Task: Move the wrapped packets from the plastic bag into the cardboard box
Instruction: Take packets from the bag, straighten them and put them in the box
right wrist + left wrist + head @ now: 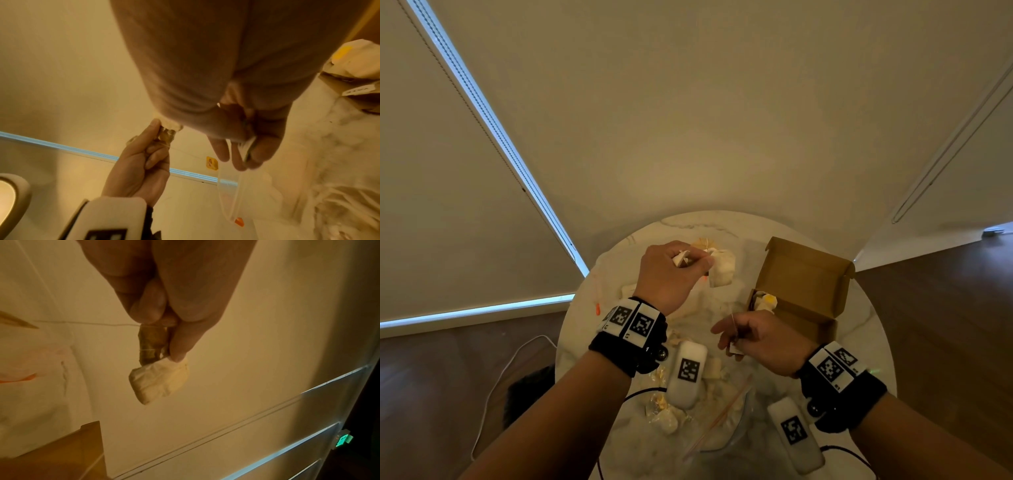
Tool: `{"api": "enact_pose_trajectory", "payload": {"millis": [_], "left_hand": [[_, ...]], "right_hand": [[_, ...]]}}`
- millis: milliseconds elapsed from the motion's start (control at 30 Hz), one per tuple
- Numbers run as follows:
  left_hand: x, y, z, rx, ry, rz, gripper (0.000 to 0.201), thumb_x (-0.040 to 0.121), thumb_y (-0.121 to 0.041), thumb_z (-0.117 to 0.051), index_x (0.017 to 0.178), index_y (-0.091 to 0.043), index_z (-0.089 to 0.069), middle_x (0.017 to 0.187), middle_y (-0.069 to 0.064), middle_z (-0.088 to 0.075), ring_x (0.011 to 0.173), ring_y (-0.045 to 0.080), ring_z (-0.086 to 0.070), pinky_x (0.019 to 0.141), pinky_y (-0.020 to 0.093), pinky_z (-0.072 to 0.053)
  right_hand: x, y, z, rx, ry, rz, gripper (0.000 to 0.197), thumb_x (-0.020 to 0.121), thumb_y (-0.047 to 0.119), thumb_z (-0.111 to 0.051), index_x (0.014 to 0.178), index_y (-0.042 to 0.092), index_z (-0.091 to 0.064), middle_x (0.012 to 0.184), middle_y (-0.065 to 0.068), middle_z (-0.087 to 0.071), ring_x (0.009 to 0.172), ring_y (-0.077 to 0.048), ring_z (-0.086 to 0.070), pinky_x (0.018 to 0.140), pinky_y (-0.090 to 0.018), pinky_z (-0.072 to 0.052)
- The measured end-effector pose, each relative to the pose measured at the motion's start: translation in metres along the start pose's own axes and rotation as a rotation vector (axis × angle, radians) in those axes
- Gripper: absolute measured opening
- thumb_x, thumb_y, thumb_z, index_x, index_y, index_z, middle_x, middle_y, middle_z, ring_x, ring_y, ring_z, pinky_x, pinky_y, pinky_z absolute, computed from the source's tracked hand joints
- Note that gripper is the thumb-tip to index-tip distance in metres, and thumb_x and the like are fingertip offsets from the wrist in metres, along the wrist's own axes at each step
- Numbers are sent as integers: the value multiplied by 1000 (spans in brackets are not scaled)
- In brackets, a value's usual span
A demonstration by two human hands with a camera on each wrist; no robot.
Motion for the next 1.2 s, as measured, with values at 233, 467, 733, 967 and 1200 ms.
{"api": "enact_pose_trajectory", "payload": {"millis": [233, 467, 733, 967, 1200], "left_hand": [[1, -1, 0, -54, 7, 25, 5, 77, -20, -79, 73, -19, -77, 81, -8, -73, 87, 7, -67, 84, 33, -54], [0, -7, -3, -149, 38, -6, 8, 78, -13, -79, 72, -16, -76, 81, -4, -74, 82, 9, -67, 74, 24, -52], [-6, -13, 0, -195, 116, -41, 5, 78, -13, -79, 75, -12, -76, 82, -4, -75, 79, 6, -67, 71, 24, -49], [-16, -11, 0, -158, 224, -82, 4, 79, -13, -78, 77, -10, -77, 83, -2, -75, 79, 12, -69, 73, 27, -51], [-28, 2, -8, -108, 324, -48, 4, 78, -10, -79, 75, -9, -77, 75, 0, -72, 73, 15, -67, 70, 22, -50]], "right_hand": [[1, -15, -2, 307, -153, -45, 28, 85, -14, -57, 108, 2, -62, 92, -20, -73, 85, -30, -73, 74, -36, -59], [1, -21, 3, 366, -303, -114, 16, 75, -6, -75, 90, -7, -69, 83, -23, -73, 73, -33, -72, 61, -31, -59], [7, -20, 15, 198, -449, -107, 9, 77, 7, -78, 84, 3, -74, 61, -7, -69, 49, -15, -62, 44, -24, -47], [13, -4, 32, 447, -487, -191, 13, 90, 14, -64, 85, 9, -75, 82, -15, -75, 76, -31, -69, 76, -43, -56], [7, 36, 51, 441, -663, 58, 19, 84, 1, -69, 98, 14, -69, 73, -9, -74, 66, -17, -70, 60, -22, -56]]}}
Point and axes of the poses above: each hand's wrist, its own x-axis towards the middle knuckle, its own z-axis out of the back of the hand, y = z × x, the point moved 4 cm from there along x, towards the middle knuckle
